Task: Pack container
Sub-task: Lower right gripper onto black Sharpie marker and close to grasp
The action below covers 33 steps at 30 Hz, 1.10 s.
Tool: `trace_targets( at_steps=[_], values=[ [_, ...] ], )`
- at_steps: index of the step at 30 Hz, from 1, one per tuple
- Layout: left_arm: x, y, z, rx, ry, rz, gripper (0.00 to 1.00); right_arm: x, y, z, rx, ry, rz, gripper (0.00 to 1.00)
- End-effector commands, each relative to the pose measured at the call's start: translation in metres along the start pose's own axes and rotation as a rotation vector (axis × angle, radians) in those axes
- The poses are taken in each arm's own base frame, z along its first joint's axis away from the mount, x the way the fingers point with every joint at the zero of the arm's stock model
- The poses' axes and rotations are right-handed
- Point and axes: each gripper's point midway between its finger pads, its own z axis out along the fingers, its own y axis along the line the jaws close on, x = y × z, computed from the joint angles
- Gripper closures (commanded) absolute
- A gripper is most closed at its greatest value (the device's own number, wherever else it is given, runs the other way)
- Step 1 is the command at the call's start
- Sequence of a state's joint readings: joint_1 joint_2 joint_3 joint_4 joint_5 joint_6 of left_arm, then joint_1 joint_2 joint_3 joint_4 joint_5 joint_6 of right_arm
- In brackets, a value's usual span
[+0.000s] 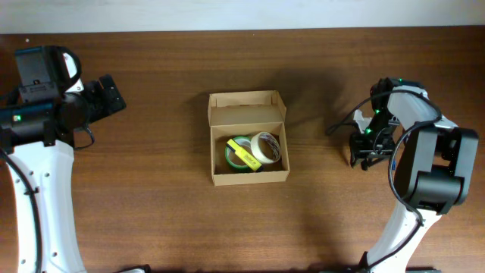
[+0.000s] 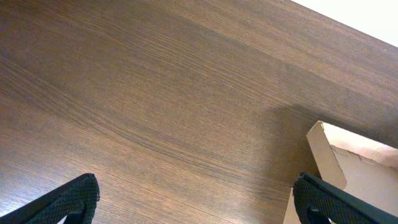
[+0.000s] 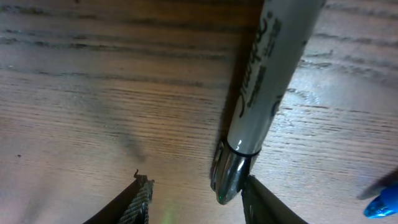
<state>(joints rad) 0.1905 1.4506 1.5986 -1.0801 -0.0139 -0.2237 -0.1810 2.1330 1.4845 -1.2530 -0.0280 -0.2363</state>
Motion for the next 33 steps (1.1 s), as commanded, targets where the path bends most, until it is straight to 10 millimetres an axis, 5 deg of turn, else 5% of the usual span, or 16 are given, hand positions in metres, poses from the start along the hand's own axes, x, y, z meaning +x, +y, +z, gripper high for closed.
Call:
trace_targets(
  at_steps=[1, 17, 25, 33],
  values=[
    [0.000, 0.000, -0.001, 0.005, 0.000, 0.012, 0.01, 0.000, 0.001, 0.002, -0.012, 0.001, 0.004, 0.57],
    [0.001, 0.000, -0.001, 0.008, 0.005, 0.013, 0.01, 0.004, 0.004, 0.023, -0.030, 0.003, 0.012, 0.66],
    [0.001, 0.000, -0.001, 0.008, 0.005, 0.013, 0.01, 0.004, 0.006, 0.025, -0.043, 0.002, 0.020, 0.95],
    [0.001, 0.000, -0.001, 0.008, 0.004, 0.013, 0.01, 0.005, 0.010, 0.023, -0.059, 0.006, 0.039, 0.96]
  ],
)
